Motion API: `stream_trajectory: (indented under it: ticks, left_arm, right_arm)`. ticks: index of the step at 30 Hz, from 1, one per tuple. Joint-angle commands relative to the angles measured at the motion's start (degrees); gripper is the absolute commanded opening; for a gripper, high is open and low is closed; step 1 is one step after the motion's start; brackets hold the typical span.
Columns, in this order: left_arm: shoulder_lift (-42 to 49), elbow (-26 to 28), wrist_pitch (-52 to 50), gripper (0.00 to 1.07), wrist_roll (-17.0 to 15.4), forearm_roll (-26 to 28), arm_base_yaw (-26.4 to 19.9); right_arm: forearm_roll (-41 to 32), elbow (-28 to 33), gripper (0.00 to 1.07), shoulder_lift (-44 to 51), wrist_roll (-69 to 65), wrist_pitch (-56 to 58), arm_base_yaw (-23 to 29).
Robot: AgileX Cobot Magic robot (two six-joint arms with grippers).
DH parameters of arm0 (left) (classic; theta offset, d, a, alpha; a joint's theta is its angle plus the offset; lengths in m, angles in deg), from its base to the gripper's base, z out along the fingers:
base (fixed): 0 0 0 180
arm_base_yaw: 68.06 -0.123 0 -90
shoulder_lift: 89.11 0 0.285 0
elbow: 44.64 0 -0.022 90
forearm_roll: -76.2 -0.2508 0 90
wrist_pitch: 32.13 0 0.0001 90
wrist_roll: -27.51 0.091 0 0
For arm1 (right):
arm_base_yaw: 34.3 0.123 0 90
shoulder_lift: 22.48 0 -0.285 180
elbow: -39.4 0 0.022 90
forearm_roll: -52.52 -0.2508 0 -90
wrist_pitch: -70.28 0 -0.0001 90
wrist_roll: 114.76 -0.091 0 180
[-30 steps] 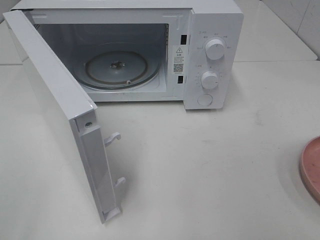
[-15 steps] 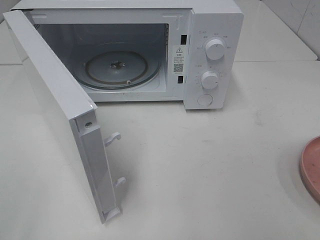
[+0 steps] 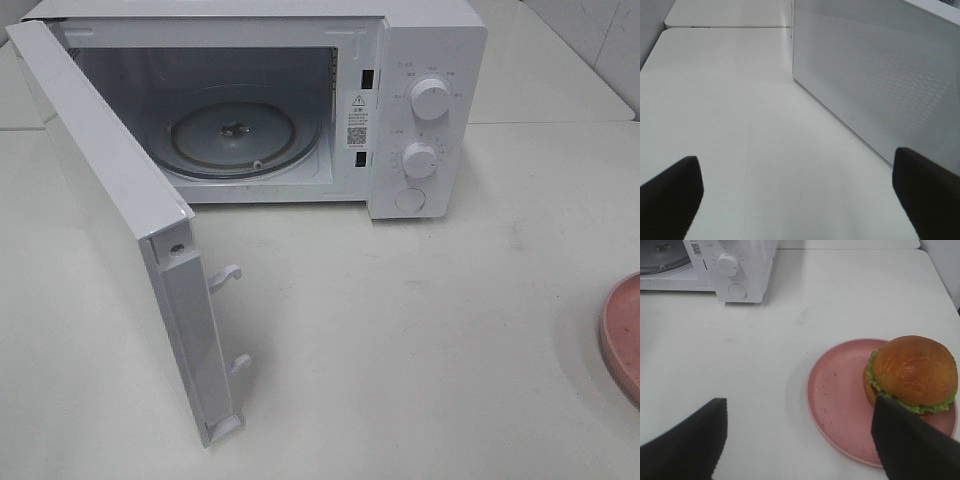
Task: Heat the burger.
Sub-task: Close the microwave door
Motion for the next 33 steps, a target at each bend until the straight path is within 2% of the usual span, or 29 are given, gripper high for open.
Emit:
stream_trajectory:
  ticks: [1, 7, 12, 14, 15, 16, 17, 18, 19, 20, 21, 22, 23, 24, 28, 30, 33]
  left_arm:
    - [1.26, -0.17, -0.34, 0.97, -0.23, 0.0, 0.4]
    - [0.23, 0.11, -0.8, 0.97, -0.23, 0.8, 0.4]
    - [-4.41, 2.75, -2.98, 0.96, -0.11, 0.11, 0.4]
    - [-7.85, 3.09, -5.73, 0.89, 0.23, -0.06, 0.4]
    - [-7.85, 3.09, -5.73, 0.89, 0.23, -0.06, 0.4]
    - [-10.43, 3.09, -7.1, 0.78, 0.23, -0.06, 0.4]
    - [-11.75, 3.09, -7.51, 0.72, 0.23, -0.06, 0.4]
    - [-11.75, 3.09, -7.51, 0.72, 0.23, -0.06, 0.4]
    - [-14.09, 3.09, -8.25, 0.55, 0.23, -0.06, 0.4]
    - [-14.09, 3.09, -8.25, 0.55, 0.23, -0.06, 0.4]
    - [-16.33, 3.09, -9.17, 0.36, 0.17, 0.0, 0.4]
    - [-17.48, 3.09, -9.91, 0.24, 0.17, -0.06, 0.4]
    - [-17.48, 3.09, -9.91, 0.24, 0.17, -0.06, 0.4]
    - [-19.6, 3.09, -11.75, 0.04, 0.17, -0.06, 0.4]
    - [-22.29, 2.86, -15.64, 0.0, 0.46, -0.06, 0.4]
    - [-25.1, -0.17, -23.32, 0.0, 2.92, 0.23, 0.4]
    - [-25.73, -1.38, -25.38, 0.0, 3.78, 0.52, 0.4]
  right_arm:
    - [-0.17, 0.11, 0.76, 1.55, 0.52, -0.57, -0.4]
    - [-0.17, 0.11, 0.76, 1.55, 0.52, -0.57, -0.4]
    - [-0.17, 0.11, 0.76, 1.55, 0.52, -0.57, -0.4]
    - [-0.17, 0.11, 0.76, 1.55, 0.52, -0.57, -0.4]
    - [-0.17, 0.11, 0.76, 1.55, 0.52, -0.57, -0.4]
    - [-0.17, 0.11, 0.76, 1.55, 0.52, -0.57, -0.4]
    - [-0.17, 0.11, 0.76, 1.55, 0.52, -0.57, -0.4]
    - [-0.17, 0.11, 0.76, 1.55, 0.52, -0.57, -0.4]
    - [-0.17, 0.11, 0.76, 1.55, 0.52, -0.57, -0.4]
    - [-0.17, 0.11, 0.76, 1.55, 0.52, -0.57, -0.4]
    - [-0.17, 0.11, 0.76, 1.55, 0.52, -0.57, -0.4]
    - [-0.17, 0.11, 0.76, 1.55, 0.52, -0.57, -0.4]
    - [-0.17, 0.11, 0.76, 1.55, 0.52, -0.57, -0.4]
    - [-0.17, 0.11, 0.76, 1.55, 0.52, -0.57, -0.4]
    - [-0.17, 0.11, 0.76, 1.55, 0.52, -0.57, -0.4]
    - [-0.17, 0.11, 0.76, 1.55, 0.52, -0.57, -0.4]
    - [-0.17, 0.11, 0.76, 1.55, 0.52, -0.57, -0.4]
